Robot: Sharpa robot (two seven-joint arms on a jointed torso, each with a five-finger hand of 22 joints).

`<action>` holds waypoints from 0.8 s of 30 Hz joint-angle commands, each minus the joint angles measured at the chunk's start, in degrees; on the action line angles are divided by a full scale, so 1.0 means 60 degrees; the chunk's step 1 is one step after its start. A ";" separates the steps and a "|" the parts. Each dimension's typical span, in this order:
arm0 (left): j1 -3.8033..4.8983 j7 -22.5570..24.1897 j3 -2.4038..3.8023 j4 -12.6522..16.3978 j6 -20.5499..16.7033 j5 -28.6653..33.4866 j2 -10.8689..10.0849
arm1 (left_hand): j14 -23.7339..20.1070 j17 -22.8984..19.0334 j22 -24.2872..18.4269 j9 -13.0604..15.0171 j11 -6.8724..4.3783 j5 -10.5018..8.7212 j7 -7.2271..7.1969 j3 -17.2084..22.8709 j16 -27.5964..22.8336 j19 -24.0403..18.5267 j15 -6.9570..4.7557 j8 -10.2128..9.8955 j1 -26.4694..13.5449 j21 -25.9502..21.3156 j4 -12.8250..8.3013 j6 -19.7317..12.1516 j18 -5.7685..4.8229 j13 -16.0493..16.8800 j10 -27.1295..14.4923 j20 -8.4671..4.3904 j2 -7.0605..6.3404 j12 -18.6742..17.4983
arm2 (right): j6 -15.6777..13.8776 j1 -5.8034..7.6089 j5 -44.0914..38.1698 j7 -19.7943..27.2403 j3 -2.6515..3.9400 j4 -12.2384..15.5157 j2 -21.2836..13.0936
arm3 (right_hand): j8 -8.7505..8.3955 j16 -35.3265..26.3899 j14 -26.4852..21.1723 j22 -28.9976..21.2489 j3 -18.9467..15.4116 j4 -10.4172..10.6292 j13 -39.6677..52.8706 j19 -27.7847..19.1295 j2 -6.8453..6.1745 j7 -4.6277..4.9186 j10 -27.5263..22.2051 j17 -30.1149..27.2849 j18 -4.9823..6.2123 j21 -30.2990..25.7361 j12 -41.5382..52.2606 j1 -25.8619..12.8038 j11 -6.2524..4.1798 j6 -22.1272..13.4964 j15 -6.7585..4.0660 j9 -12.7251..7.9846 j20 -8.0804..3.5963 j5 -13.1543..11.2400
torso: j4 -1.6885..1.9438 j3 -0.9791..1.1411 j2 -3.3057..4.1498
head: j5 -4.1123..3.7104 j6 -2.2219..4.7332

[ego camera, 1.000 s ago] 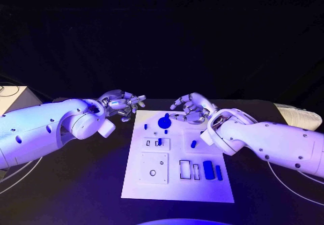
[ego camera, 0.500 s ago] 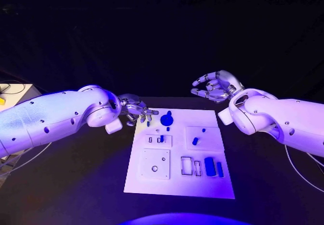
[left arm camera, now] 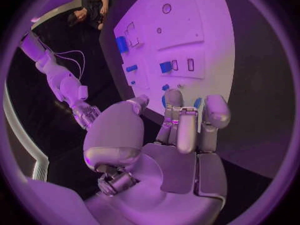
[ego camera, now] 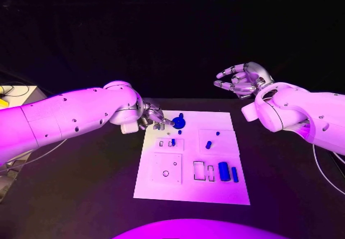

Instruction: Assemble the parts on the task board

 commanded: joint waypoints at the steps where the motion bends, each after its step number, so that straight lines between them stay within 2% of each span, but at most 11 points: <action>1: 0.0040 -0.0297 -0.0077 -0.0135 0.0884 -0.0507 0.0245 | 0.0128 0.0676 0.0012 0.0029 -0.0016 0.0011 -0.0045 0.0083 0.0038 0.0061 -0.0024 0.0054 -0.0088 0.0051 0.0000 -0.0049 -0.0114 -0.0016 0.0036 -0.0015 -0.0012 0.0048 | 0.0007 0.0022 0.0153 -0.0137 0.0005 -0.0006 -0.0013 | 0.0052 -0.0047 0.0912 0.2165 0.0055 0.0012 0.1011 0.0770 -0.0059 0.0004 0.0023 0.2277 0.0071 -0.0054 0.0001 -0.0058 0.0046 -0.0090 -0.0033 -0.0012 -0.0016 -0.0056 | 0.0008 -0.0002 0.0004 | -0.0005 -0.0028; 4: 0.0047 -0.0321 -0.0159 -0.0276 0.0964 -0.0527 0.0461 | 0.0125 0.0675 0.0010 0.0066 -0.0019 0.0011 -0.0048 0.0126 0.0037 0.0055 -0.0027 0.0074 -0.0092 0.0052 -0.0004 -0.0067 -0.0113 -0.0015 0.0032 -0.0017 -0.0024 0.0054 | 0.0038 0.0027 0.0145 -0.0188 0.0005 -0.0004 -0.0022 | 0.0053 -0.0045 0.0913 0.2166 0.0056 0.0013 0.1007 0.0770 -0.0059 0.0004 0.0019 0.2281 0.0071 -0.0053 -0.0002 -0.0060 0.0046 -0.0091 -0.0032 -0.0012 -0.0016 -0.0054 | 0.0011 -0.0019 0.0014 | -0.0005 -0.0028; 13: 0.0049 -0.0403 -0.0365 -0.0719 0.1311 -0.0544 0.0980 | 0.0106 0.0659 0.0022 0.0194 -0.0016 0.0014 -0.0044 0.0318 0.0025 0.0046 -0.0026 0.0118 -0.0119 0.0062 -0.0017 -0.0155 -0.0114 -0.0076 -0.0045 -0.0023 -0.0026 0.0030 | 0.0186 0.0047 -0.0035 -0.0386 0.0004 -0.0044 -0.0020 | 0.0047 -0.0069 0.0900 0.2121 0.0085 0.0013 0.0973 0.0738 -0.0077 0.0012 -0.0018 0.2233 0.0088 -0.0119 -0.0035 -0.0084 0.0052 -0.0137 -0.0026 -0.0018 -0.0011 0.0012 | 0.0012 -0.0031 0.0035 | -0.0046 -0.0068; 19: 0.0040 -0.0426 -0.0429 -0.0968 0.1370 -0.0518 0.1219 | 0.0091 0.0647 0.0029 0.0298 -0.0009 0.0013 -0.0035 0.0514 0.0016 0.0037 -0.0020 0.0146 -0.0171 0.0069 -0.0009 -0.0215 -0.0114 -0.0110 -0.0096 -0.0023 -0.0030 0.0023 | 0.0301 0.0059 -0.0059 -0.0476 0.0004 -0.0091 0.0022 | 0.0047 -0.0085 0.0891 0.2096 0.0090 0.0021 0.0967 0.0721 -0.0076 0.0014 -0.0023 0.2200 0.0098 -0.0155 -0.0040 -0.0100 0.0054 -0.0143 -0.0025 -0.0019 -0.0009 0.0018 | -0.0031 -0.0029 0.0063 | 0.0019 -0.0052; 24: 0.0034 -0.0442 -0.0463 -0.1118 0.1440 -0.0424 0.1302 | 0.0077 0.0632 0.0033 0.0374 0.0000 0.0007 -0.0025 0.0615 0.0005 0.0030 -0.0013 0.0162 -0.0308 0.0072 0.0006 -0.0246 -0.0114 -0.0146 -0.0133 -0.0020 -0.0056 0.0014 | 0.0358 0.0067 -0.0077 -0.0515 0.0004 -0.0090 0.0020 | 0.0048 -0.0088 0.0889 0.2098 0.0093 0.0027 0.0969 0.0722 -0.0072 0.0015 -0.0022 0.2195 0.0097 -0.0153 -0.0039 -0.0111 0.0054 -0.0145 -0.0024 -0.0019 -0.0009 0.0019 | -0.0074 -0.0012 0.0089 | 0.0003 -0.0067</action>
